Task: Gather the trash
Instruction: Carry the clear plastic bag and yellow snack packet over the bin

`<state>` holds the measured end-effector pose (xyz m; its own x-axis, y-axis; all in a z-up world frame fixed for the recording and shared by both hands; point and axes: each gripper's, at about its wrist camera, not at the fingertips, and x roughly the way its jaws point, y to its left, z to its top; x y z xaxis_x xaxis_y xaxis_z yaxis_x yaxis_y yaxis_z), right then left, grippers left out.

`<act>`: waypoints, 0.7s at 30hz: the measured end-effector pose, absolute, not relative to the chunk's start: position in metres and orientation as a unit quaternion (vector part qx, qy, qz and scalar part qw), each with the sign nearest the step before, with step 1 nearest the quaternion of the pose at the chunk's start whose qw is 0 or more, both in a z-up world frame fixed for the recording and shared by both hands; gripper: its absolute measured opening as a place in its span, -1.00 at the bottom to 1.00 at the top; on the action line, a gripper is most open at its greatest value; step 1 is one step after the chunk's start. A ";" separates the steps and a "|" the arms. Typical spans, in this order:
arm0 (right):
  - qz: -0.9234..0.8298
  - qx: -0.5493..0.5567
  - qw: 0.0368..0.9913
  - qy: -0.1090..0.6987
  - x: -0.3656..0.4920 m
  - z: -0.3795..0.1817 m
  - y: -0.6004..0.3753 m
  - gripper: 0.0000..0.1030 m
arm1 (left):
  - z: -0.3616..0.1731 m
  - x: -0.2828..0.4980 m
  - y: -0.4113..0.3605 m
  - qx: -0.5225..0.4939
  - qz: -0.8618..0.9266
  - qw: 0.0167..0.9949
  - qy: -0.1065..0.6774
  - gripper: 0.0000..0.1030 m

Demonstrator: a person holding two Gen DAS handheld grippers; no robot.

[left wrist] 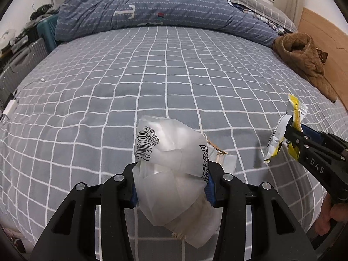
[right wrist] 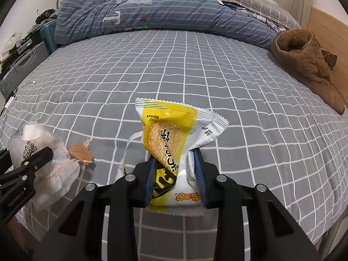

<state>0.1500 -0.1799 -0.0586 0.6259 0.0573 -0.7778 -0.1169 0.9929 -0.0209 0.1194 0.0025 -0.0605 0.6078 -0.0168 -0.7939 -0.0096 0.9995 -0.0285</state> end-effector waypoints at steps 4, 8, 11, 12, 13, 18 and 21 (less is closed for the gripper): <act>0.047 -0.030 0.902 0.428 0.137 -0.053 -0.183 -0.38 | -0.059 0.106 0.000 -0.014 -0.003 0.896 0.445 -0.14; 0.052 -0.025 0.902 0.427 0.122 -0.048 -0.182 -0.38 | -0.058 0.094 0.000 -0.016 -0.002 0.895 0.446 -0.14; 0.053 -0.031 0.903 0.424 0.112 -0.044 -0.178 -0.38 | -0.053 0.086 -0.001 -0.019 0.000 0.897 0.442 -0.14; 0.055 -0.031 0.904 0.424 0.109 -0.043 -0.177 -0.38 | -0.052 0.084 -0.001 -0.020 0.000 0.897 0.441 -0.14; 0.055 -0.031 0.904 0.424 0.106 -0.043 -0.176 -0.38 | -0.050 0.080 -0.002 -0.020 -0.001 0.898 0.440 -0.14; 0.056 -0.033 0.905 0.421 0.088 -0.039 -0.176 -0.38 | -0.044 0.068 -0.004 -0.016 -0.002 0.899 0.438 -0.14; 0.054 -0.034 0.905 0.420 0.077 -0.036 -0.178 -0.38 | -0.041 0.059 -0.005 -0.015 -0.005 0.900 0.435 -0.14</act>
